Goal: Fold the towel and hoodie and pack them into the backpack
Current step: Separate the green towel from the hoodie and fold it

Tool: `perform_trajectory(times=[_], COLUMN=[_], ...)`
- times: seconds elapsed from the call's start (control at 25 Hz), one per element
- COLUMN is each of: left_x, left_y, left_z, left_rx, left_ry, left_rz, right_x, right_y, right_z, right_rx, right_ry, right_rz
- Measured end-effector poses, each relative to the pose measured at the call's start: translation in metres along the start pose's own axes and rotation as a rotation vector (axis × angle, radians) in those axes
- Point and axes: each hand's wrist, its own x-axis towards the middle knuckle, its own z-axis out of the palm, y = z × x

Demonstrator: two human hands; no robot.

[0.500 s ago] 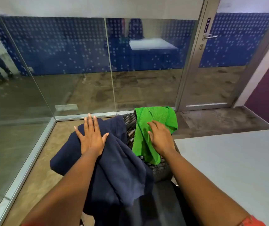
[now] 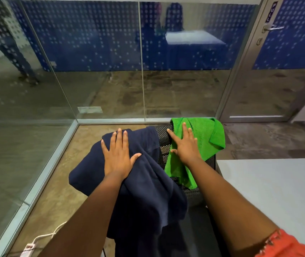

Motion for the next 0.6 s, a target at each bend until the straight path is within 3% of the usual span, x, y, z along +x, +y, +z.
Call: perform_trajectory(times=[0.32,0.44,0.6], left_x=[0.004,0.004,0.003], left_y=[0.001,0.001,-0.001], left_z=[0.01,0.014,0.016], left_rx=[-0.073,-0.094,-0.067], left_ry=[0.076,0.1,0.123], left_rz=[0.012,0.027,0.03], right_x=[0.009,0.012,0.0], right_y=[0.002,-0.005,-0.059], right_z=[-0.004,-0.009,-0.016], right_rx=[0.029,0.229,0.429], right_ry=[0.289,0.376,0.444], right_rz=[0.015,0.021,-0.278])
